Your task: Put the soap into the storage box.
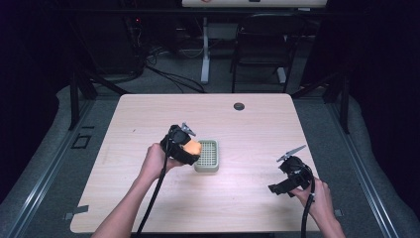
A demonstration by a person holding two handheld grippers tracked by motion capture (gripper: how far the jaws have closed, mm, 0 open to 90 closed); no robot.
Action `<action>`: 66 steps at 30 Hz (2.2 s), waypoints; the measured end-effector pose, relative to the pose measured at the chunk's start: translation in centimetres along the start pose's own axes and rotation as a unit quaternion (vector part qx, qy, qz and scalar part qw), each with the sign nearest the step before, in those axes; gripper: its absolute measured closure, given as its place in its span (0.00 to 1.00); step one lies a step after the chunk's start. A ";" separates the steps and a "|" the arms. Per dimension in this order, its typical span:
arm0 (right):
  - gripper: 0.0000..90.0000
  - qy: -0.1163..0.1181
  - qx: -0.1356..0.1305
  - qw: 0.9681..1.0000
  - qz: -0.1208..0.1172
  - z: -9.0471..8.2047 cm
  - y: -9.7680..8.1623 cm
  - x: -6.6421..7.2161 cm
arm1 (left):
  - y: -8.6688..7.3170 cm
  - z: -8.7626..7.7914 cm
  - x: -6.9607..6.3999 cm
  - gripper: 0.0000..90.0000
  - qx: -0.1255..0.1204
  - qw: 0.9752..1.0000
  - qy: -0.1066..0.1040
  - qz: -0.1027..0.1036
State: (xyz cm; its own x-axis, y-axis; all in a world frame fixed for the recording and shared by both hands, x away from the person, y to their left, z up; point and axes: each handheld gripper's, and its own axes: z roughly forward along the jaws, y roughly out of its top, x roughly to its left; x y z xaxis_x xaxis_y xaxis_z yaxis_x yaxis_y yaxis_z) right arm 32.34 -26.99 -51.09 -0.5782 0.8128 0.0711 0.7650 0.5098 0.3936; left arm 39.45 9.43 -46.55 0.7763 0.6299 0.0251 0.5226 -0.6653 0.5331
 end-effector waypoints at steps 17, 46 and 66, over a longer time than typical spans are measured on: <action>0.10 -0.004 0.010 1.000 -0.008 0.0 0.1 0.0 | 1.0 2.5 -0.3 0.30 -0.008 1.000 -0.009 -0.005; 0.09 0.001 0.000 1.000 -0.003 0.1 0.1 0.2 | 1.7 6.3 -0.5 0.30 0.001 1.000 -0.013 -0.011; 0.09 0.001 0.002 1.000 -0.006 0.0 0.1 0.2 | 1.9 8.5 -0.3 0.30 0.008 1.000 -0.002 -0.026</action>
State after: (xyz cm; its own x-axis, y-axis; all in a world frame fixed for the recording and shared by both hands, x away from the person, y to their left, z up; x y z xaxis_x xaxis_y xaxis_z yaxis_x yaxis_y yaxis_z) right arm 32.31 -26.81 -51.07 -0.5877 0.8061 0.0685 0.7591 0.5202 0.3915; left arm 43.16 4.60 -52.73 0.7498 0.6616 -0.0057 0.5674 -0.6386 0.5198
